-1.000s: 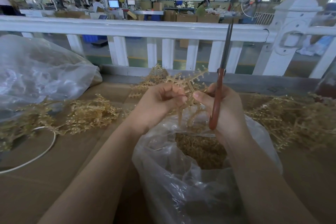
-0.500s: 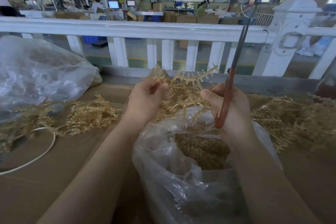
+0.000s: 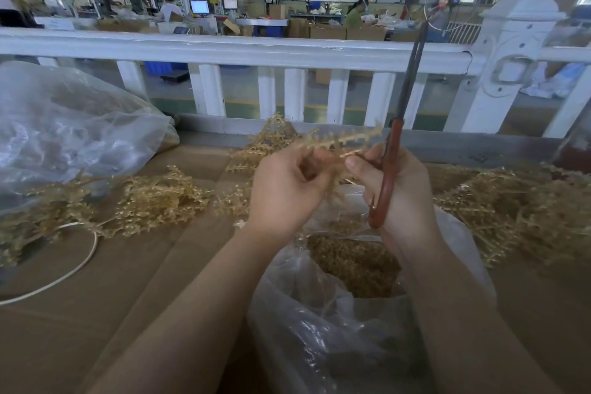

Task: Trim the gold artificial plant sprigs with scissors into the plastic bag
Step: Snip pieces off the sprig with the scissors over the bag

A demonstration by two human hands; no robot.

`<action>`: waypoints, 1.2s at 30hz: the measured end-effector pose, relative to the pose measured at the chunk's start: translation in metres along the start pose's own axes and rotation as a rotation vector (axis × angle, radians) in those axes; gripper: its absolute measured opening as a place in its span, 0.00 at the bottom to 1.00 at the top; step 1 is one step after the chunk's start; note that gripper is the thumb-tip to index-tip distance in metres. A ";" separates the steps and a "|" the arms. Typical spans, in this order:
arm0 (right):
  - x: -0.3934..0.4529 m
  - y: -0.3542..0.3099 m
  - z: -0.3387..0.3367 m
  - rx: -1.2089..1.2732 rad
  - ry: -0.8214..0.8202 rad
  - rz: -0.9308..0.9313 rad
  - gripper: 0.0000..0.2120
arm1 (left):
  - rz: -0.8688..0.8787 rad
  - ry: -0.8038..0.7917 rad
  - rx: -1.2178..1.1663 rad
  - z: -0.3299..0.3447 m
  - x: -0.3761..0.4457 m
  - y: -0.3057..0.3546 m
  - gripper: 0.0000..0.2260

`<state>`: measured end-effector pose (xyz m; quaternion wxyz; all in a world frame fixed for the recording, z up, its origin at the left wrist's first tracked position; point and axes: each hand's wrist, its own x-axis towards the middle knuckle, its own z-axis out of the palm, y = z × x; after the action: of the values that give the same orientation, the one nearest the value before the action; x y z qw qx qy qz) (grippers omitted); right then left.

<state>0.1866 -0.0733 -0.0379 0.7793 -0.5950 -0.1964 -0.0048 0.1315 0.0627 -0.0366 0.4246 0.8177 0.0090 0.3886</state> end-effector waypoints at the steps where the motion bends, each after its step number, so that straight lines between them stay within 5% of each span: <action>1: 0.000 0.000 -0.001 -0.033 0.020 0.019 0.11 | 0.105 0.098 0.134 -0.002 0.001 -0.001 0.11; 6: -0.002 -0.005 -0.001 0.260 -0.051 0.123 0.07 | 0.481 0.318 0.604 -0.015 0.001 -0.010 0.05; 10: -0.002 -0.007 -0.001 0.251 -0.153 0.118 0.08 | 0.487 0.351 0.680 -0.018 0.001 -0.011 0.05; 14: 0.000 -0.006 -0.002 0.284 -0.187 0.098 0.21 | 0.466 0.367 0.679 -0.019 0.002 -0.010 0.06; 26: -0.005 -0.008 0.000 0.173 -0.096 0.116 0.10 | 0.483 0.331 0.672 -0.010 0.000 -0.010 0.04; 33: 0.001 -0.008 -0.010 0.272 -0.005 0.046 0.07 | -0.145 -0.129 0.590 -0.011 0.006 -0.028 0.31; 36: 0.004 -0.010 -0.013 0.307 0.011 0.032 0.07 | -0.246 -0.239 0.441 -0.017 0.010 -0.030 0.24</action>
<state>0.1918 -0.0877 -0.0304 0.8622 -0.4718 -0.1812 0.0346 0.1365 0.0969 -0.0457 0.2785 0.9231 0.1424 0.2237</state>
